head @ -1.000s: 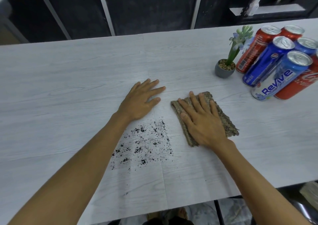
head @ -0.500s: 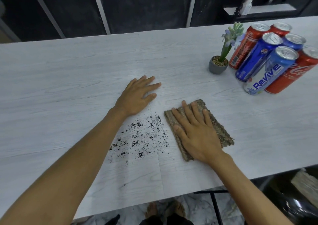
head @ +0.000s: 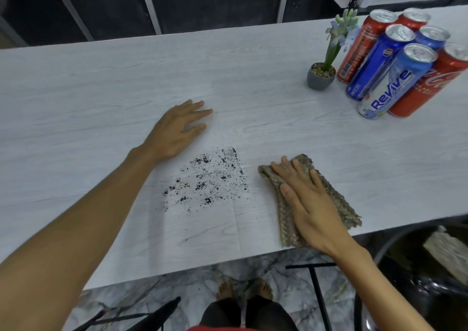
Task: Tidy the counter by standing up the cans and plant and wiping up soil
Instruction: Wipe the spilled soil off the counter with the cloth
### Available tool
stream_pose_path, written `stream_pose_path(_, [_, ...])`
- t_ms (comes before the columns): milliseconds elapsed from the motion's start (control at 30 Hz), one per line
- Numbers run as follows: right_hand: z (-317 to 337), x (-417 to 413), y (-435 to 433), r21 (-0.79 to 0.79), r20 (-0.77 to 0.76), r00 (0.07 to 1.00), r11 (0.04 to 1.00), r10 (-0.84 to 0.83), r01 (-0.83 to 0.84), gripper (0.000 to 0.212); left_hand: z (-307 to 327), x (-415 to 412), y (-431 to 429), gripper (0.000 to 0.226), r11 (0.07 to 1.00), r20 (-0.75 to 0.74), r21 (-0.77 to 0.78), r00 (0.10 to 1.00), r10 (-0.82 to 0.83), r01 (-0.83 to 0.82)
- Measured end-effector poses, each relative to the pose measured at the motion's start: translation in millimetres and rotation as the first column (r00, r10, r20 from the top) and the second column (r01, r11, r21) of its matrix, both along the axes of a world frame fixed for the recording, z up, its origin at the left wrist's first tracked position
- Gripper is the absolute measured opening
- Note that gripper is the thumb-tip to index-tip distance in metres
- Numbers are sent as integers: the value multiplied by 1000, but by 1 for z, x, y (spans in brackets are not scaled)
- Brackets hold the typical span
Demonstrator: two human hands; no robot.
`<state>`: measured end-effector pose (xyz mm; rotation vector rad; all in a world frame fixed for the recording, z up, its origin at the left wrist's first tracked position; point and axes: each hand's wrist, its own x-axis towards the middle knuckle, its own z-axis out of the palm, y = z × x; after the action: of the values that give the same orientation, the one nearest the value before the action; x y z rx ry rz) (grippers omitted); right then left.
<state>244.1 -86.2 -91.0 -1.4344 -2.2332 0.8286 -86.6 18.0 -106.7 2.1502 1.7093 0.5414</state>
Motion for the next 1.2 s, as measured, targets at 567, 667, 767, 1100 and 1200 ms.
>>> stream_pose_path(567, [-11, -29, -2, 170, 461, 878, 984, -131, 58, 60, -2, 3, -11, 43, 1000, -40, -22, 999, 17, -18])
stream_pose_path(667, [-11, -28, 11, 163, 454, 867, 976, -206, 147, 61, -3, 3, -11, 43, 1000, -35, -16, 999, 21, -22])
stream_pose_path(767, [-10, -49, 1, 168, 416, 895, 981, -162, 100, 60, -4, 3, -10, 43, 1000, -34, -16, 999, 22, -23])
stream_pose_path(1100, [-13, -35, 15, 196, 299, 933, 970, -202, 147, 53, -5, 2, -11, 45, 1000, -48, -13, 999, 8, -8])
stream_pose_path(1200, [-3, -46, 17, 77, 62, 980, 980, -191, 186, 45, -5, 1, -11, 45, 1000, -52, -13, 999, -2, 1])
